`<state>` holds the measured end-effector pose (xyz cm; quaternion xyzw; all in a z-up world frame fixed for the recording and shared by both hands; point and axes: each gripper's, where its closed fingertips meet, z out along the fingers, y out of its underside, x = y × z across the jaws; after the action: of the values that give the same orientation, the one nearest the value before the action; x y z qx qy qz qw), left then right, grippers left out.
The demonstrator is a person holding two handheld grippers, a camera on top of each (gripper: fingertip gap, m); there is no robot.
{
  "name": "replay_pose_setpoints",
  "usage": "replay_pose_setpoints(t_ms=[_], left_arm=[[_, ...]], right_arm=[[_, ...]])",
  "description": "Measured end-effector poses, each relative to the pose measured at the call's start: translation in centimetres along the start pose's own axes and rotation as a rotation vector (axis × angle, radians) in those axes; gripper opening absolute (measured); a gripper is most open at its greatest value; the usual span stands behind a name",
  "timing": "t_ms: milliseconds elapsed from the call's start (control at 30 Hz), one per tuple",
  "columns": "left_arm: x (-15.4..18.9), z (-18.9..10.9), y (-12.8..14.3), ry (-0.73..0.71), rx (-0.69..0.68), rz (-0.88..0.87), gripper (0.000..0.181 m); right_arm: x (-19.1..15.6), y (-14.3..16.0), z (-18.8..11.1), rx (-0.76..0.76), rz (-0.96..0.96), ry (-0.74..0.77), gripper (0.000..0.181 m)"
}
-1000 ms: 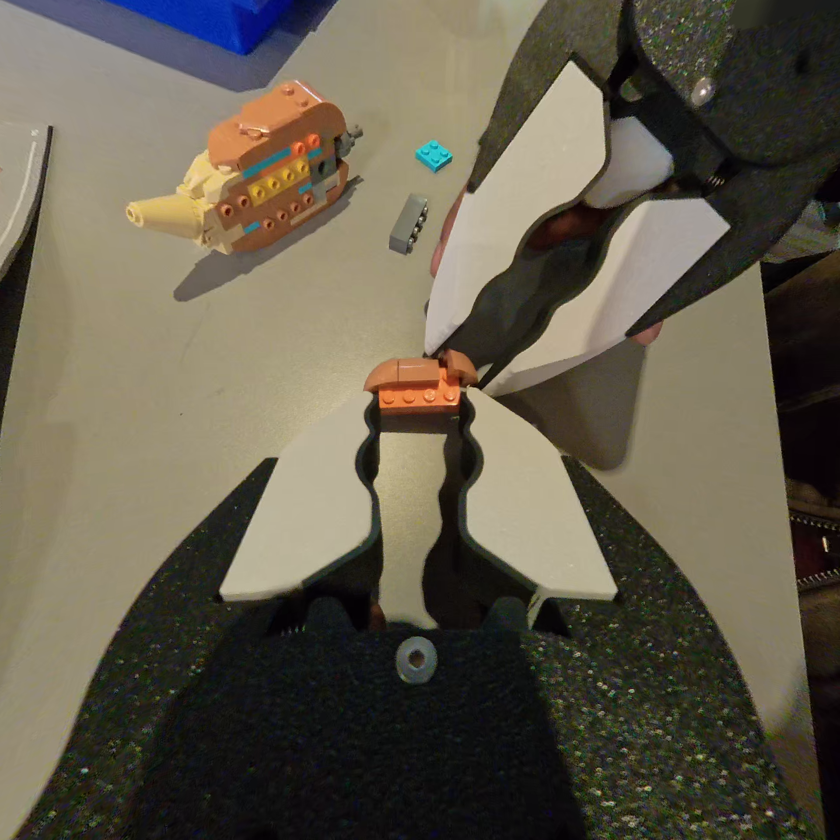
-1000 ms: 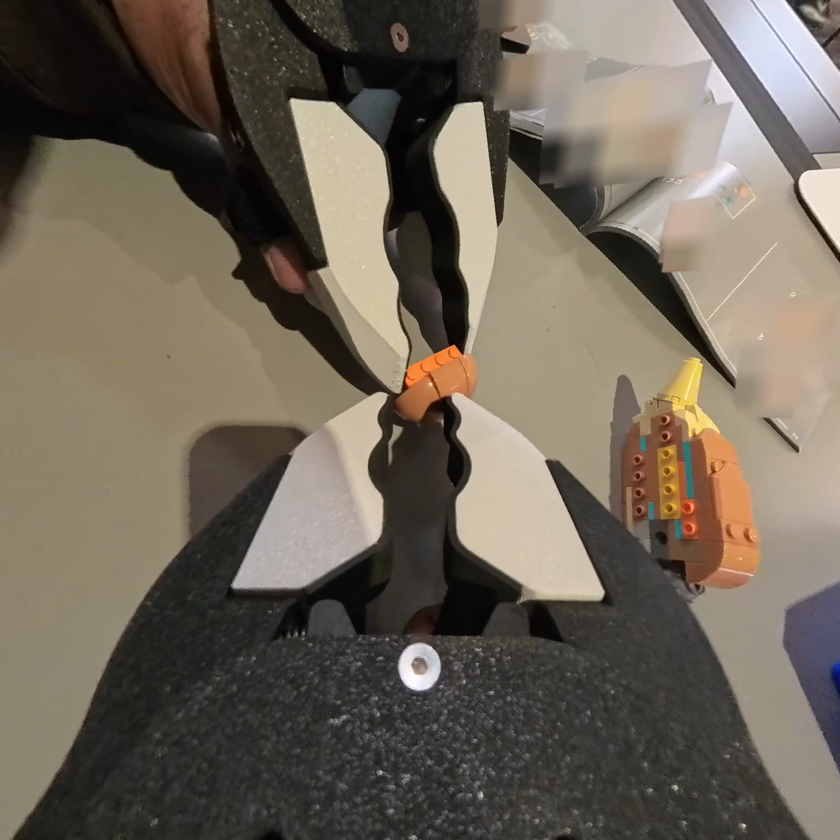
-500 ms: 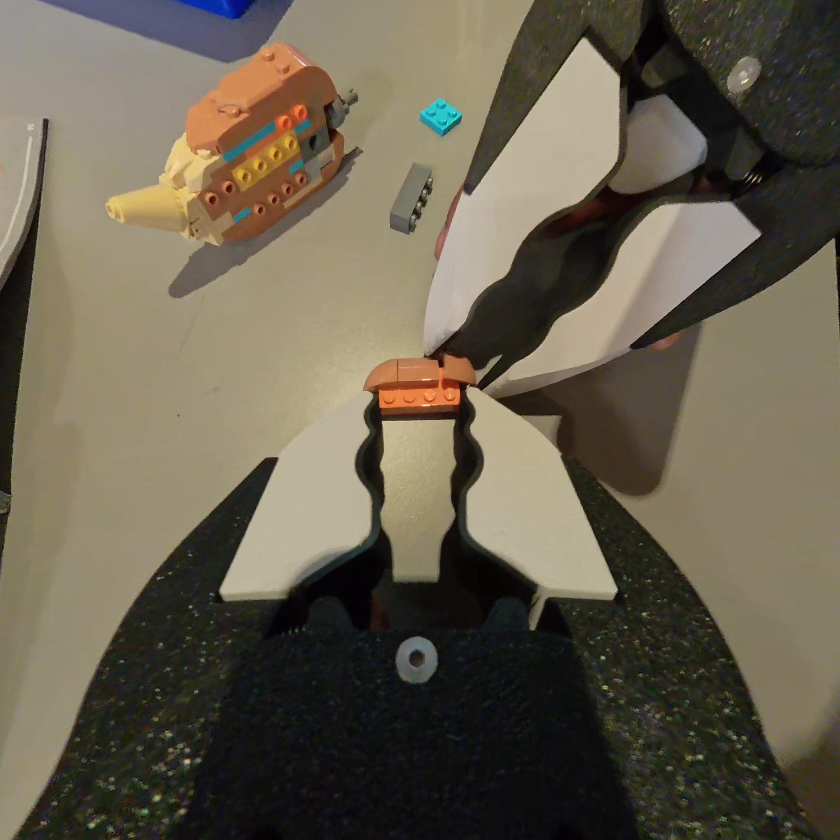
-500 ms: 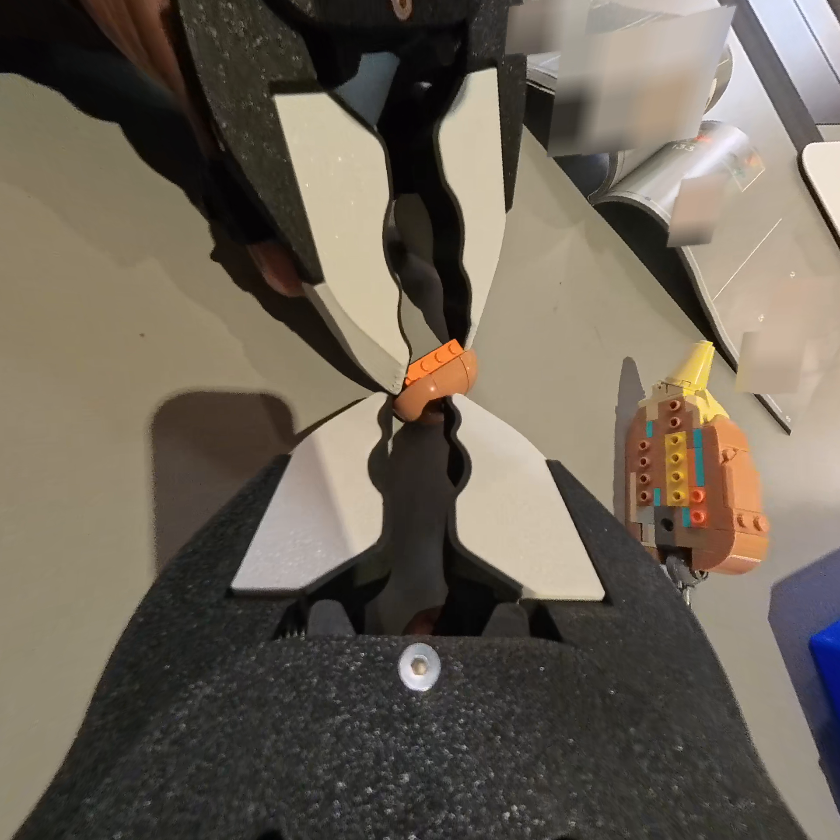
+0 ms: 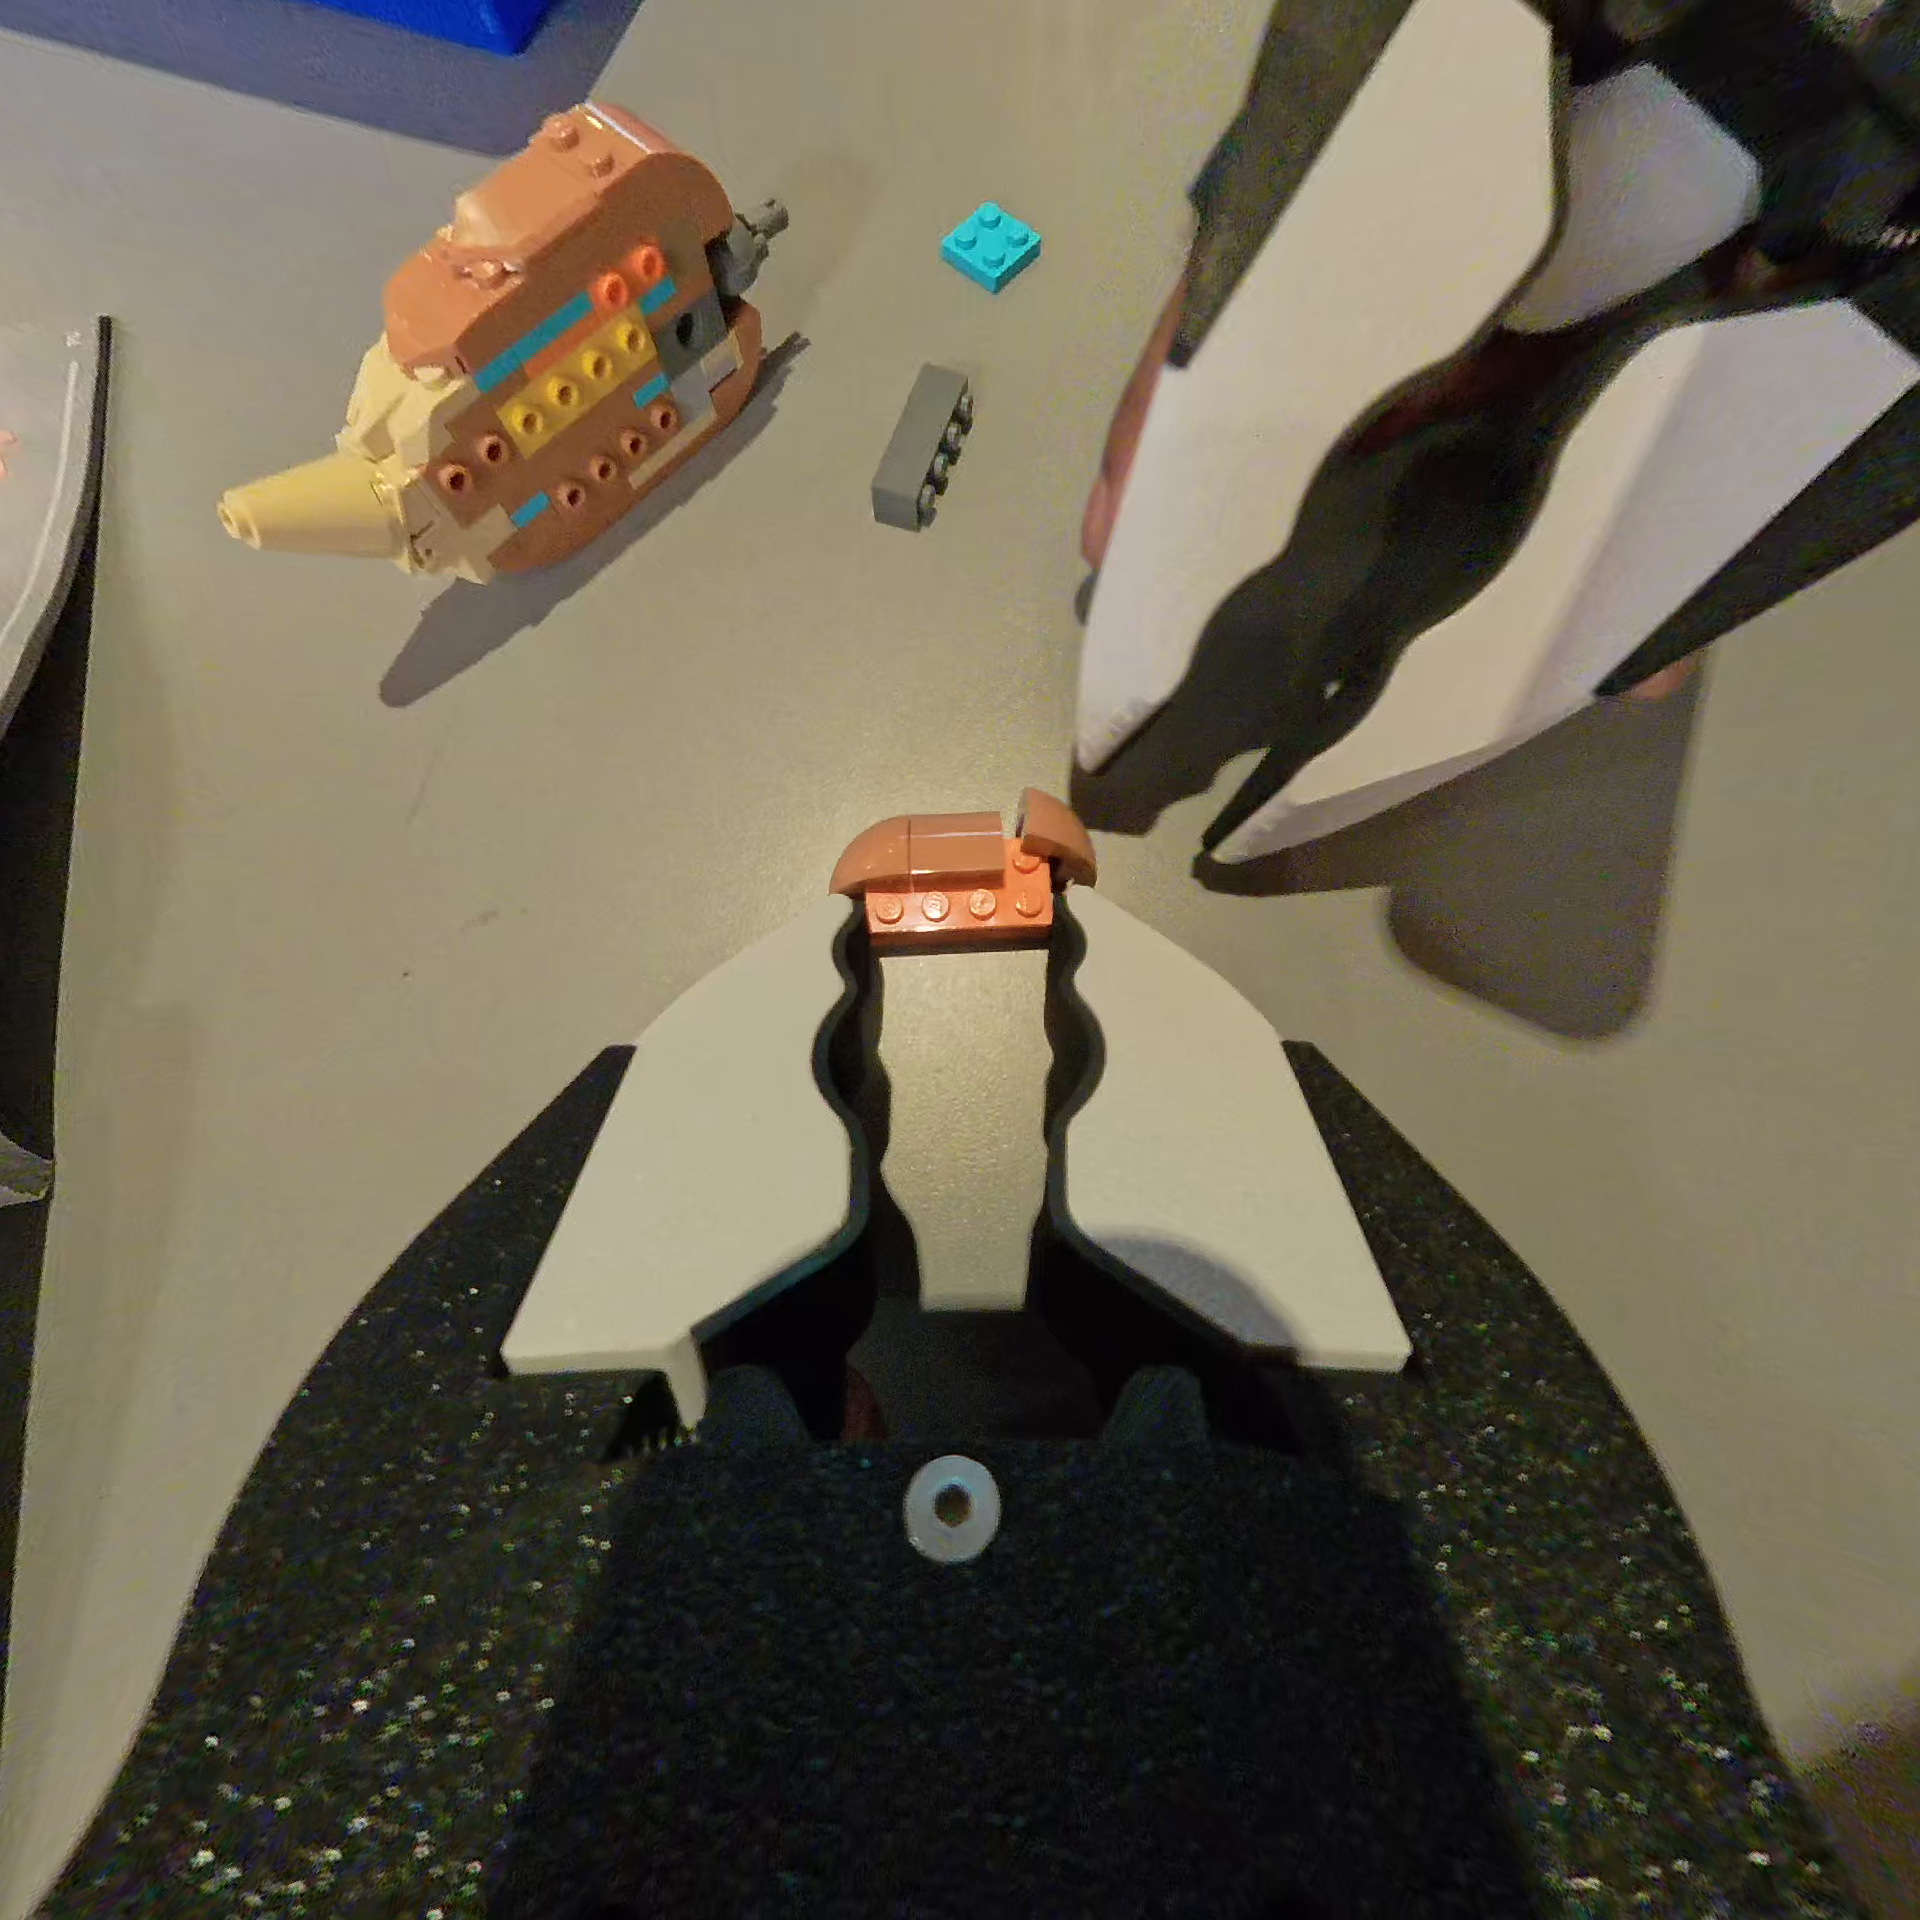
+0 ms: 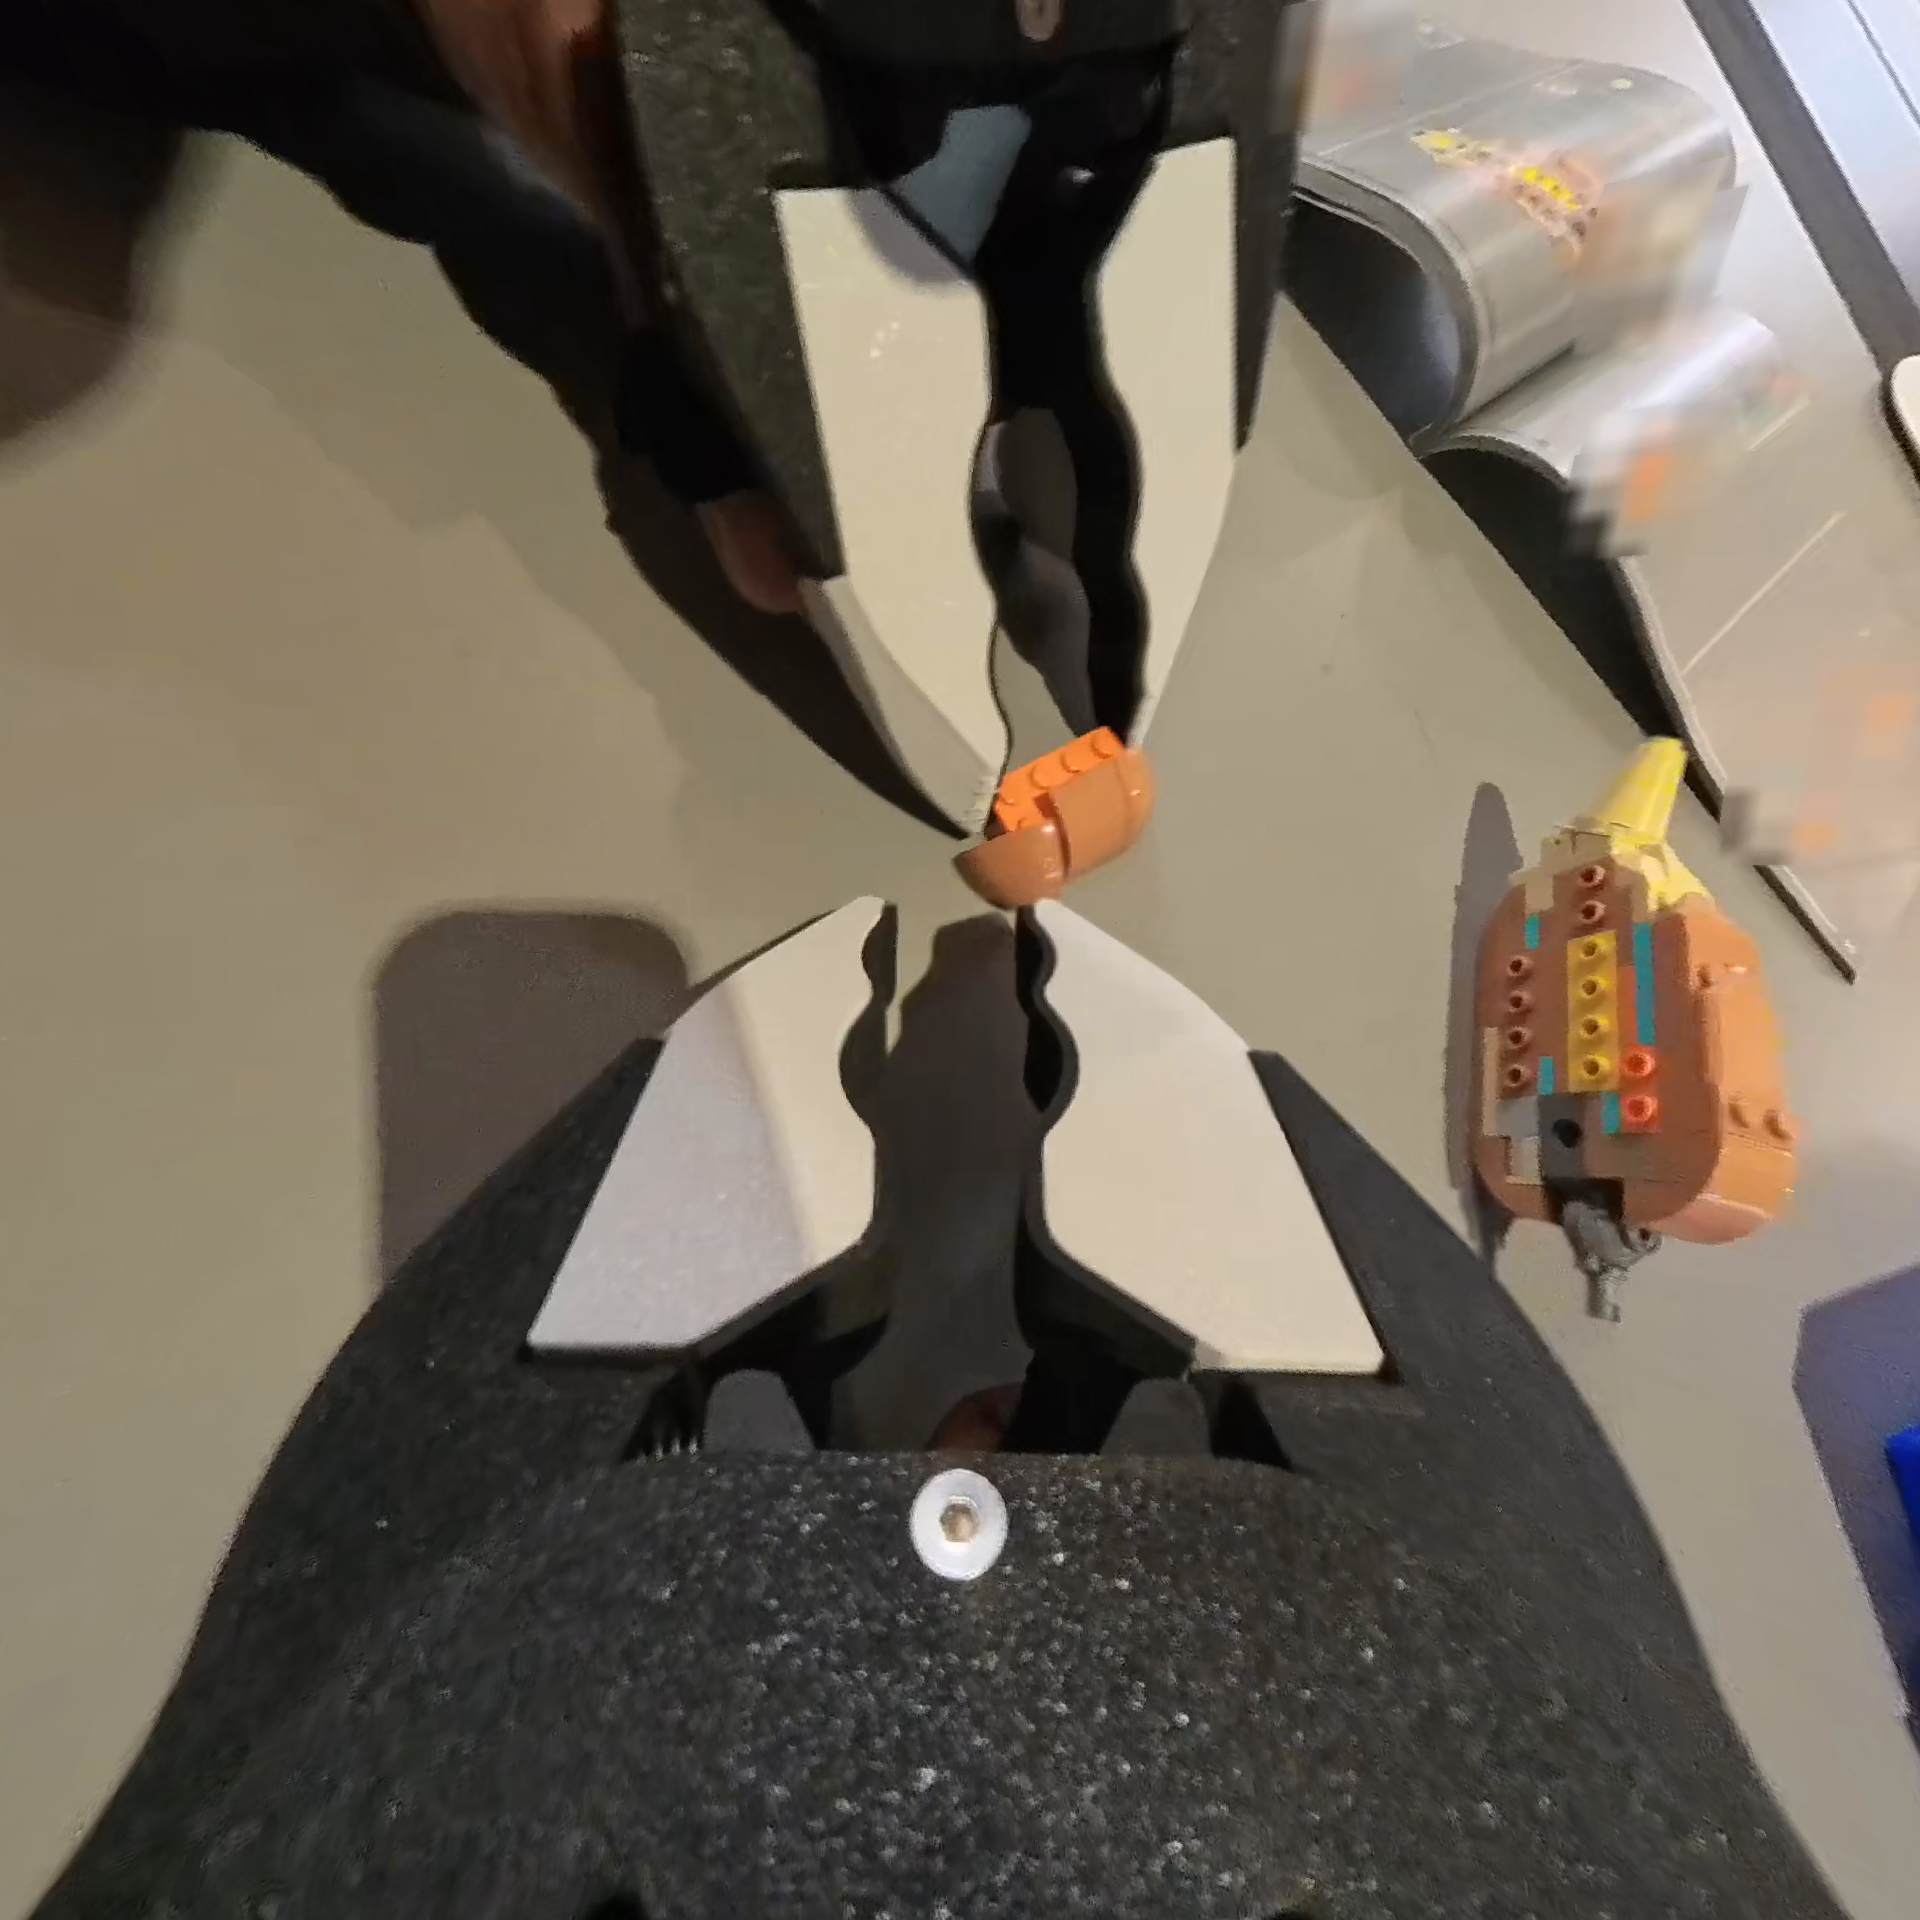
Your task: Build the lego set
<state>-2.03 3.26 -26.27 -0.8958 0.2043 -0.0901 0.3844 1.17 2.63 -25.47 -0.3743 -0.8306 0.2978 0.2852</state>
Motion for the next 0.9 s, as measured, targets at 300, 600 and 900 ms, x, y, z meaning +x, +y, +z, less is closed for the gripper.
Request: replay_pose_setpoints(t_ms=[300,600,900], left_arm=[[0.3,-0.1,-0.5,0.023,0.027,0.001,0.033],[0.6,-0.1,-0.6,0.042,0.035,0.012,0.033],[0.3,-1.5,-2.1,0.166,0.175,-0.185,0.033]], right_arm=[[-0.4,-0.5,0.4,-0.014,-0.037,-0.004,0.021],[-0.1,-1.0,0.2,0.012,-0.043,0.009,0.021],[1.3,-2.9,-0.8,0.102,-0.195,0.097,0.019]])
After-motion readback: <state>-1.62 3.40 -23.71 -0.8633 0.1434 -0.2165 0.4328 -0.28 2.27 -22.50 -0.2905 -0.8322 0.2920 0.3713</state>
